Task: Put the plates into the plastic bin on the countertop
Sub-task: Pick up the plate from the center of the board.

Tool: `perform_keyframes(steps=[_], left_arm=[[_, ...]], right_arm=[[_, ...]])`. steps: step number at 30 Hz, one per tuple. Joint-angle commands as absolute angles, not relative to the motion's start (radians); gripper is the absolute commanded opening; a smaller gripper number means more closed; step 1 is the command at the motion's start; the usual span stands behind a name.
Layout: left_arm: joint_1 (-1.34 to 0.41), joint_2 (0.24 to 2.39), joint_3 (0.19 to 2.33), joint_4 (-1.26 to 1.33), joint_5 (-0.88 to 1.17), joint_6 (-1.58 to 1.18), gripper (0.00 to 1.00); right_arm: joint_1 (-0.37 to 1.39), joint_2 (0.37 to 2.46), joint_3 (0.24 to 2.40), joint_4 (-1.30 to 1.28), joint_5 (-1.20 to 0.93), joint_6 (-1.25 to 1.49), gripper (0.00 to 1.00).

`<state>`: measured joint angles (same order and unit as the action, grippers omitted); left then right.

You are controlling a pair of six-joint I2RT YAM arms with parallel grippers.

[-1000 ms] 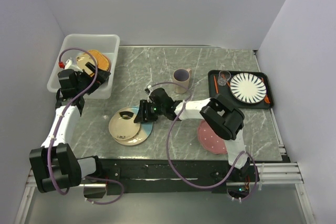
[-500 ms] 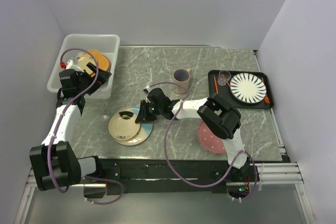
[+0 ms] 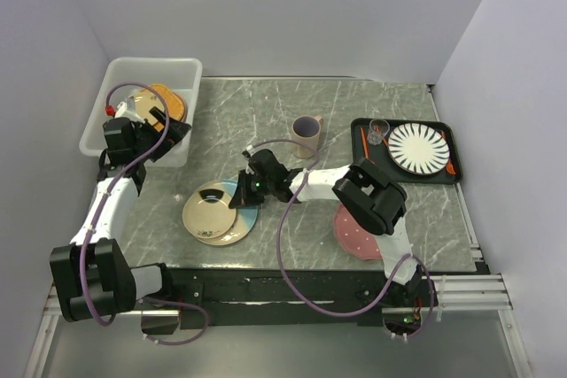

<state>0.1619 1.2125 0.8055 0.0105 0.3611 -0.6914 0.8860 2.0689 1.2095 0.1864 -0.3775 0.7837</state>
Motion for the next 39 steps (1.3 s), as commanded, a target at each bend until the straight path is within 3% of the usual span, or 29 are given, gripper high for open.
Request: perform_keyframes(steps=[1, 19, 39], left_arm=[[0.153, 1.166, 0.785, 0.06, 0.368, -0.664, 0.99], [0.095, 1.147, 0.767, 0.133, 0.463, -0.63, 0.99], [-0.032, 1.242, 0.775, 0.248, 0.695, -0.653, 0.99]], right_arm=[[0.893, 2.023, 1.18, 0.187, -0.325, 0.765, 0.0], [0.833, 1.752, 1.103, 0.147, -0.276, 0.738, 0.0], [0.614, 1.46, 0.974, 0.112, -0.238, 0.696, 0.0]])
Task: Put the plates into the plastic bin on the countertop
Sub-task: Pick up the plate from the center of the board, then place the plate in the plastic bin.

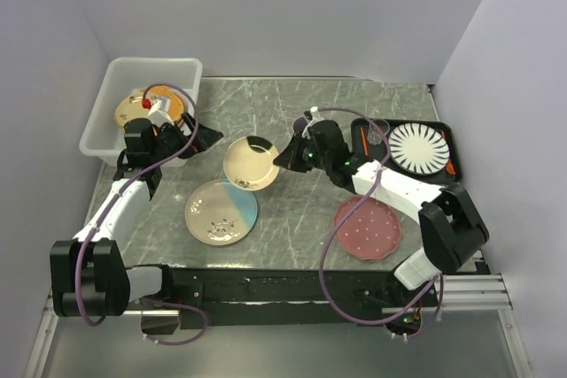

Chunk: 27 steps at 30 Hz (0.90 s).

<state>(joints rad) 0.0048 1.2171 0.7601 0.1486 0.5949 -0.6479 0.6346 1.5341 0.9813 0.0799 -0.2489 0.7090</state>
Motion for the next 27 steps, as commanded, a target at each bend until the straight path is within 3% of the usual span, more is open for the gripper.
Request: perform_keyframes(steps=[1, 12, 15, 19, 27], left_arm=[[-0.038, 1.25, 0.776, 0.256, 0.727, -0.66, 0.99], [-0.133, 1.298, 0.758, 0.287, 0.769, -0.664, 0.96], [-0.146, 1.295, 0.746, 0.287, 0.768, -0.663, 0.91], [-0.167, 1.316, 0.758, 0.27, 0.773, -0.646, 0.75], [-0.218, 1.353, 0.785, 0.206, 0.733, -0.597, 0.63]], right_arm=[[0.609, 1.454, 0.976, 0.11, -0.238, 0.695, 0.0], [0.592, 1.416, 1.005, 0.086, -0.229, 0.681, 0.0], [0.586, 1.41, 1.009, 0.077, -0.232, 0.678, 0.0], [0.583, 1.394, 1.005, 0.084, -0.229, 0.678, 0.0], [0.581, 1.382, 1.006, 0.087, -0.232, 0.681, 0.0]])
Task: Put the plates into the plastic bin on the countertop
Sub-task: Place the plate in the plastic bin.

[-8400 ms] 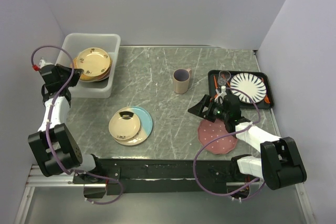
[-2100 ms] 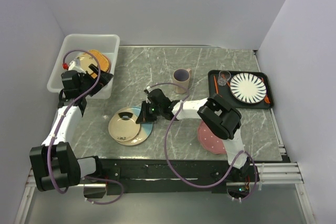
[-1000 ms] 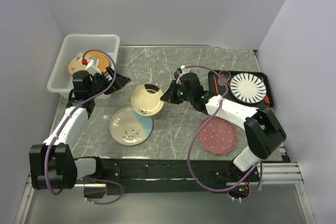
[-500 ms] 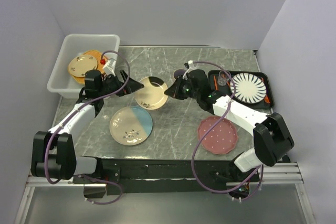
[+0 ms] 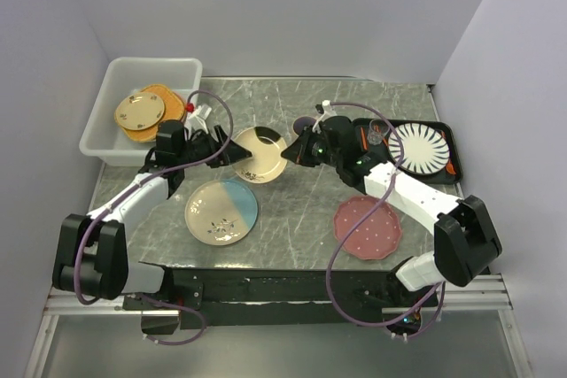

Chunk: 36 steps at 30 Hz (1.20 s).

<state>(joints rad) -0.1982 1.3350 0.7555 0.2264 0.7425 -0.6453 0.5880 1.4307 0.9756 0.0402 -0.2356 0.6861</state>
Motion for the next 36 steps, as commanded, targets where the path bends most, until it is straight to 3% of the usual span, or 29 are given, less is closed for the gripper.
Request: perform_keyframes(steps=[1, 5, 6, 8, 17, 19, 21, 22, 25, 36], left_arm=[[-0.219, 1.359, 0.788, 0.204, 0.735, -0.594, 0.6], [-0.229, 1.371, 0.79, 0.206, 0.732, -0.594, 0.35], [-0.229, 1.374, 0.79, 0.209, 0.732, -0.595, 0.18], [-0.23, 1.376, 0.793, 0.201, 0.721, -0.595, 0.01], [-0.232, 1.371, 0.795, 0.189, 0.695, -0.594, 0.01], [-0.232, 1.364, 0.79, 0.196, 0.681, -0.6, 0.01], [-0.232, 1.355, 0.785, 0.205, 0.68, -0.609, 0.01], [-0.232, 1.351, 0.785, 0.209, 0.677, -0.614, 0.01], [-0.233, 1.345, 0.79, 0.209, 0.67, -0.618, 0.01], [-0.232, 1.345, 0.796, 0.219, 0.657, -0.632, 0.01]], right_arm=[[0.581, 1.384, 1.008, 0.089, -0.235, 0.683, 0.0], [0.581, 1.397, 1.012, 0.092, -0.247, 0.683, 0.0], [0.583, 1.4, 1.014, 0.094, -0.248, 0.684, 0.0], [0.581, 1.402, 1.012, 0.098, -0.253, 0.684, 0.0], [0.58, 1.414, 1.014, 0.106, -0.273, 0.683, 0.0], [0.578, 1.417, 1.015, 0.115, -0.296, 0.678, 0.05], [0.578, 1.416, 1.002, 0.13, -0.314, 0.681, 0.13], [0.577, 1.416, 1.0, 0.138, -0.314, 0.683, 0.27], [0.577, 1.414, 0.991, 0.143, -0.316, 0.683, 0.43], [0.572, 1.385, 0.959, 0.117, -0.275, 0.658, 0.85]])
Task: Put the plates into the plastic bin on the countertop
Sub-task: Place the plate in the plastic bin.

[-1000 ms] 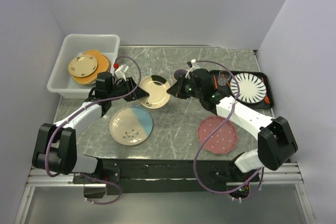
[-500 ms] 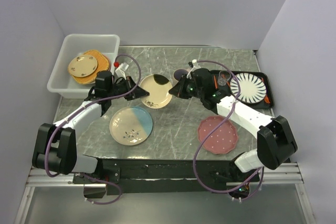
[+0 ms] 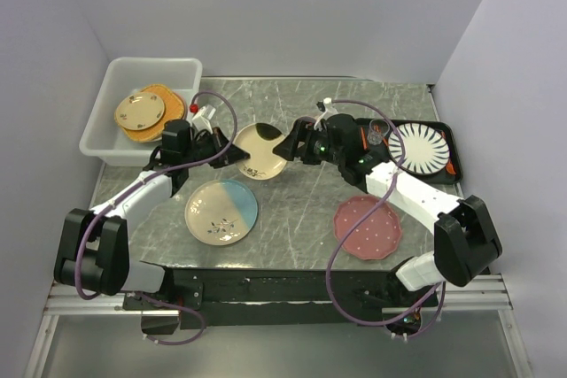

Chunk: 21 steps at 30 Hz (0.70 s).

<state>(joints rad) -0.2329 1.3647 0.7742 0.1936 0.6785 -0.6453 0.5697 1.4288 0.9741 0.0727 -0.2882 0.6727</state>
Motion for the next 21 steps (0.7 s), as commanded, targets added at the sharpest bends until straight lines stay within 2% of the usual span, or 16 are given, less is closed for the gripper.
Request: perform_keyframes(steps=[1, 6, 21], left_arm=[[-0.232, 1.345, 0.796, 0.224, 0.658, -0.634, 0.01], [-0.232, 1.355, 0.805, 0.224, 0.652, -0.634, 0.01], [-0.229, 1.41, 0.903, 0.166, 0.56, -0.62, 0.01]], right_arm=[[0.572, 1.381, 0.951, 0.117, -0.27, 0.657, 0.87], [0.572, 1.359, 0.934, 0.106, -0.252, 0.646, 0.98], [0.569, 1.327, 0.878, 0.143, -0.265, 0.647, 1.0]])
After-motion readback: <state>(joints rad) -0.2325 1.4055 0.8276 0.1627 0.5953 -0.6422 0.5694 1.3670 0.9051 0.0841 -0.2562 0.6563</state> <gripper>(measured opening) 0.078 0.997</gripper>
